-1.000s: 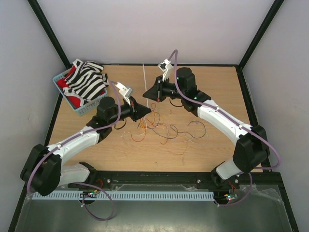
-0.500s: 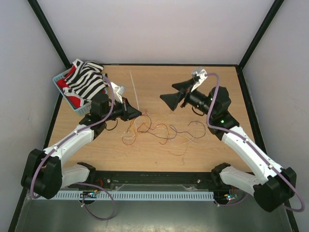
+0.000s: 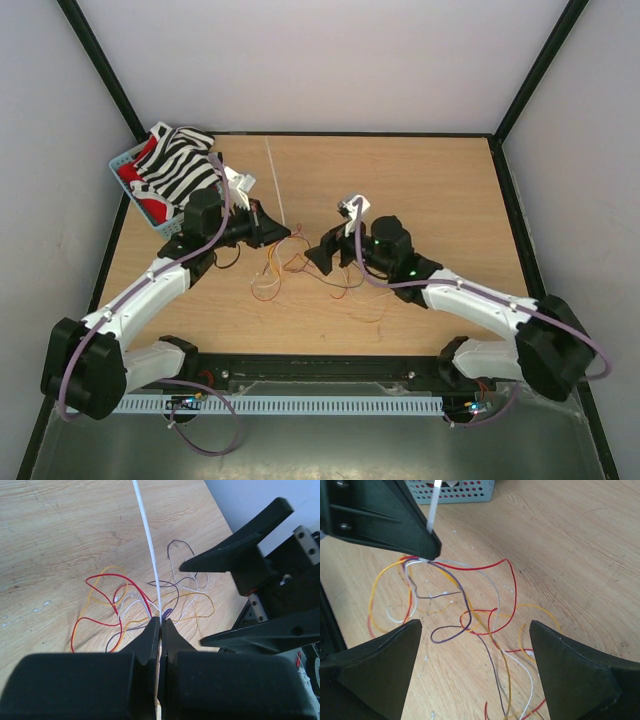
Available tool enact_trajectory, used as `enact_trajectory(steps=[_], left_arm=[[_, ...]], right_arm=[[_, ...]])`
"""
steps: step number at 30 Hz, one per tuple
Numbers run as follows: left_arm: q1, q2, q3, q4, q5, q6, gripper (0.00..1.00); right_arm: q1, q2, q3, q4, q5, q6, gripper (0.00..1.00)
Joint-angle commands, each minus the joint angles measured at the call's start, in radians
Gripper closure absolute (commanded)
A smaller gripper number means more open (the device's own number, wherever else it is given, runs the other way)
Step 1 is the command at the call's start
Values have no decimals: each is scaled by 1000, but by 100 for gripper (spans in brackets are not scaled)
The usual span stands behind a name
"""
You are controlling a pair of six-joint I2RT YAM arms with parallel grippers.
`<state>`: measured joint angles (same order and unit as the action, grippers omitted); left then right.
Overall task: Zip-tie the wires
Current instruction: Adjust the cable at the center of the board.
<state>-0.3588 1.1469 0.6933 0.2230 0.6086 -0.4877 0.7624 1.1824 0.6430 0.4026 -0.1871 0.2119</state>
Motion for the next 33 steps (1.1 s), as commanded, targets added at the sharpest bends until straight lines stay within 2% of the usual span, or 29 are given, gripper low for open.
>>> enact_trajectory(steps=[1, 4, 8, 11, 16, 24, 29, 33], left_arm=[[6, -35, 29, -6, -8, -23, 100], [6, -52, 31, -13, -11, -26, 100], [10, -74, 34, -28, -4, -37, 100], [25, -89, 36, -49, 4, -48, 100], [78, -128, 16, -95, -2, -64, 100], [157, -171, -49, -110, -19, -95, 100], [206, -181, -120, -111, -43, -112, 100], [221, -154, -183, -111, -65, -138, 100]], right_arm=[[59, 114, 20, 172, 136, -8, 1], [86, 225, 24, 257, 235, -4, 1], [89, 361, 14, 441, 289, 59, 1], [92, 465, 47, 491, 337, 82, 1], [92, 575, 107, 432, 417, 79, 1], [91, 632, 135, 381, 539, 18, 1], [37, 625, 192, 259, 573, -32, 1], [-41, 647, 273, 90, 543, -22, 1]])
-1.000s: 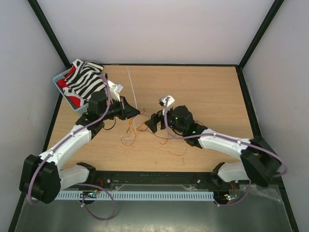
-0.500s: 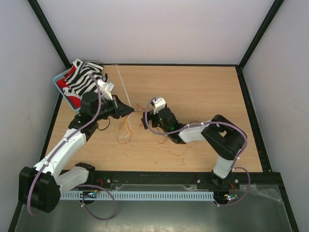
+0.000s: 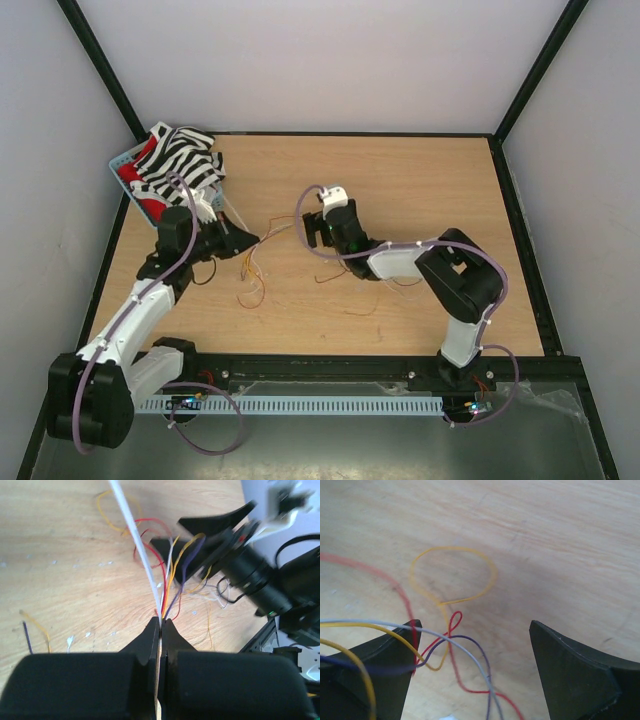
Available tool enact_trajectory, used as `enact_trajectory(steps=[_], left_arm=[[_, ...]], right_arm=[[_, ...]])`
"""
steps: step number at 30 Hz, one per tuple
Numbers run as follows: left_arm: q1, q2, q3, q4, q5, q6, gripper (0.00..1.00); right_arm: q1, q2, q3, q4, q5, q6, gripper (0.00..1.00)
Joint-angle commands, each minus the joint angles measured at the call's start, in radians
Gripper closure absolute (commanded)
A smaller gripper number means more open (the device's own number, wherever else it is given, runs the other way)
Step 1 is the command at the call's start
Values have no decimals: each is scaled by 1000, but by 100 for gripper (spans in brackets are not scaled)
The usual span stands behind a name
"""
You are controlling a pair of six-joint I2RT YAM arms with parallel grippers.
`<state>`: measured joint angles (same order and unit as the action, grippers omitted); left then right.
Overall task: Zip-tie the wires
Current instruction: Adjust the cable at the center of the board.
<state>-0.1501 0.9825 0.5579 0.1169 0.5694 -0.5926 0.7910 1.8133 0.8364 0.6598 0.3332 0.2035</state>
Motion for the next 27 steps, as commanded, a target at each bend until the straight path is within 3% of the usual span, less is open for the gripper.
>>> enact_trajectory(steps=[1, 9, 15, 22, 27], left_arm=[[12, 17, -65, -4, -39, -45, 100], [10, 131, -129, 90, -112, -97, 100], [-49, 322, 29, 140, -101, -48, 100], [-152, 584, 199, 181, -159, -33, 100], [-200, 758, 294, 239, -139, -67, 100]], right_arm=[[-84, 24, 108, -219, 25, -19, 1], [-142, 35, 168, -328, -8, -140, 1], [-173, -37, 118, -350, -72, -184, 1], [-371, -69, 89, -401, -222, -79, 1], [-473, -59, 151, -468, -182, -72, 1]])
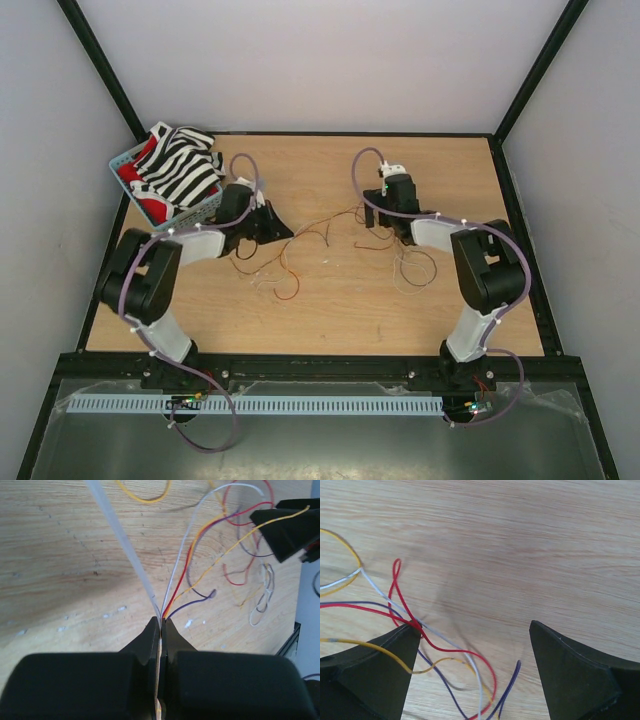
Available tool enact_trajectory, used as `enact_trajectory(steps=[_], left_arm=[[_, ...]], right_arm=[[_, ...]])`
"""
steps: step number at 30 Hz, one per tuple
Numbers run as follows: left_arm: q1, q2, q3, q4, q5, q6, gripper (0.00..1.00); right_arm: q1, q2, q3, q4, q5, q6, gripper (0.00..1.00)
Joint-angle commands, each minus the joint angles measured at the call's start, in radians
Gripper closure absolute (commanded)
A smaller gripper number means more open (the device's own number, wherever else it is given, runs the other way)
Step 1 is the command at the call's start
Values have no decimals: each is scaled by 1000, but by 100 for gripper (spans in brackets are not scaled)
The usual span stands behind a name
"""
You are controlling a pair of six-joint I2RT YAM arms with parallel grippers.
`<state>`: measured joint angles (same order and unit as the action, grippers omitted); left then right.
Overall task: Zip-tie the wires
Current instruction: Adjust the cable at the center of the board, then place the cable at the center of the board.
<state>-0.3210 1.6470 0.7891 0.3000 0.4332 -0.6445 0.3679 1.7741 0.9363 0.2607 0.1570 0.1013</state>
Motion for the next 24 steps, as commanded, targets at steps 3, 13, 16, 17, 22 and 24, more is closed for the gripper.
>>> enact_trajectory(steps=[3, 13, 16, 17, 22, 24], left_arm=[[-76, 193, 151, 68, -4, -26, 100], [-164, 360, 332, 74, -37, -40, 100], [-167, 382, 331, 74, -43, -27, 100], [-169, 383, 329, 74, -48, -11, 100], [-170, 389, 328, 73, -59, 46, 100], [-168, 398, 332, 73, -47, 51, 100]], right_arm=[[-133, -5, 95, -92, 7, 32, 1], [-240, -83, 137, -190, -187, -68, 1], [-241, -144, 102, -251, -299, -61, 1], [-240, -170, 78, -263, -327, -59, 1], [-246, -311, -36, -344, -444, -36, 1], [-247, -361, -71, -377, -475, -36, 1]])
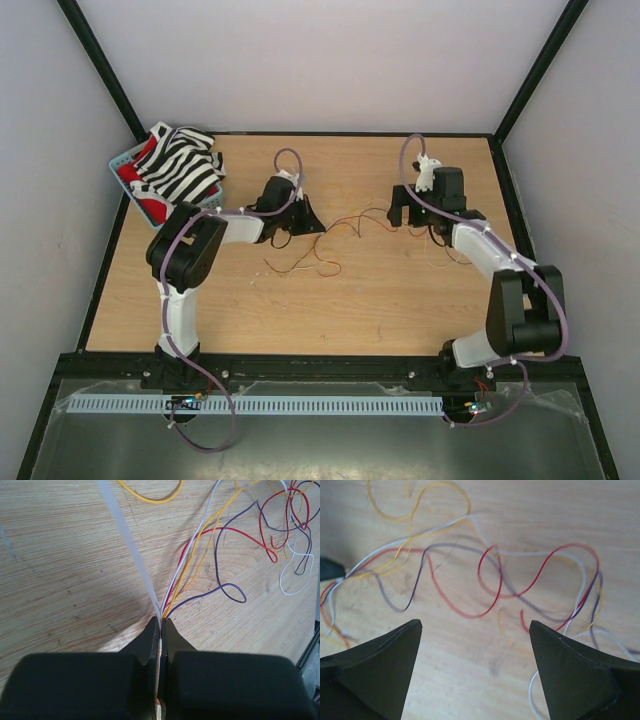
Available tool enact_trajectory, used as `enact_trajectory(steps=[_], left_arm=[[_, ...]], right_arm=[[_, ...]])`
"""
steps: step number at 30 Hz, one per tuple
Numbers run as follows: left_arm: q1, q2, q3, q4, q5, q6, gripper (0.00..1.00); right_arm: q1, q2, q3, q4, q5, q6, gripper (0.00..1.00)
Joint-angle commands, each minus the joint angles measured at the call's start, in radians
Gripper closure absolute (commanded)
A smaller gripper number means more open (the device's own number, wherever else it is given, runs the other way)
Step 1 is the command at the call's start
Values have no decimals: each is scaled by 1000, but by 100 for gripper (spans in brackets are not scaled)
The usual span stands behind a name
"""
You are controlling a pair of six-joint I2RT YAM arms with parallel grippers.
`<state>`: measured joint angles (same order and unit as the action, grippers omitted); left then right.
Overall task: Zip-tie the wires
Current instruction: Place the cable at the center of the board.
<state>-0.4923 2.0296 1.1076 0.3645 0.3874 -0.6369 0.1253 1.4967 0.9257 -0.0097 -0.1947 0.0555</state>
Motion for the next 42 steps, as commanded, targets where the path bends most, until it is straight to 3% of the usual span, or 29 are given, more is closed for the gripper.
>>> enact_trajectory(steps=[1, 3, 10, 17, 28, 34, 39, 42], left_arm=[[4, 20, 18, 8, 9, 46, 100], [3, 24, 16, 8, 21, 47, 100], [6, -32, -63, 8, -22, 75, 78], [23, -125, -123, 5, -7, 108, 48], [72, -405, -270, -26, -87, 234, 30], [134, -639, -355, -24, -147, 347, 20], [206, -787, -423, -24, -214, 388, 11], [228, -854, -481, -26, -379, 399, 9]], right_arm=[[-4, -112, -74, -114, -123, 13, 1], [-4, -172, -105, -116, -120, 8, 1], [-7, -281, -125, -116, -58, 22, 1], [-9, -309, -125, -115, -54, 46, 1], [-64, -370, -141, -87, -13, 73, 1], [-67, -432, -283, 102, 104, 93, 1], [-67, -440, -469, 406, 254, 84, 1], [-67, -391, -526, 518, 271, 44, 1]])
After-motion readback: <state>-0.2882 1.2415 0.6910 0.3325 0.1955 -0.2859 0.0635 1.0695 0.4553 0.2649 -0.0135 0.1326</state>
